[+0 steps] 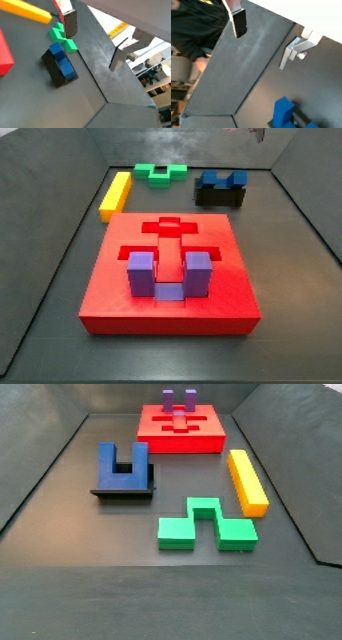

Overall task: Pick up the blue object. Move up. Place the blue object on the fixture. Regrasp the blue object. Move to above the board. Insert the blue object.
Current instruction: Regrasp the blue object.

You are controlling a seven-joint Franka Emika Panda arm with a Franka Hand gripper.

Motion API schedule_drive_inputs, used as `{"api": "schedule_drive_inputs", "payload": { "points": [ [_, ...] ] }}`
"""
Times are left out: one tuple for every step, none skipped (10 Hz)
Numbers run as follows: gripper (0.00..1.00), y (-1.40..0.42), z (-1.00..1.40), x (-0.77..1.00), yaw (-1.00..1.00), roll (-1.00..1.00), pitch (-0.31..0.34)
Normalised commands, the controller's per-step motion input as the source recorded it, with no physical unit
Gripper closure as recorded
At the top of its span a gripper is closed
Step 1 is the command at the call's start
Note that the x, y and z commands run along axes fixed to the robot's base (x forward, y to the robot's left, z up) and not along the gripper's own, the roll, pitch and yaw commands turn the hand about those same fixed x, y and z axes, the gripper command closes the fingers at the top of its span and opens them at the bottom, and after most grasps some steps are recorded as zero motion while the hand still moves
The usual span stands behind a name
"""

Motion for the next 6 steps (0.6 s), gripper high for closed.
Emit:
{"api": "schedule_drive_inputs", "payload": {
  "points": [
    [0.00, 0.29, -0.05, 0.10, -0.37, 0.01, 1.000],
    [0.00, 0.26, -0.25, 0.10, -0.56, 0.00, 0.866],
    [0.00, 0.13, -0.34, 0.32, -0.51, -0.01, 0.489],
    [0.00, 0.19, -0.46, 0.21, -0.14, 0.01, 0.349],
    [0.00, 0.26, -0.51, 0.16, 0.00, 0.23, 0.469],
    [0.00, 0.23, -0.43, 0.28, 0.14, 0.28, 0.534]
  ]
}}
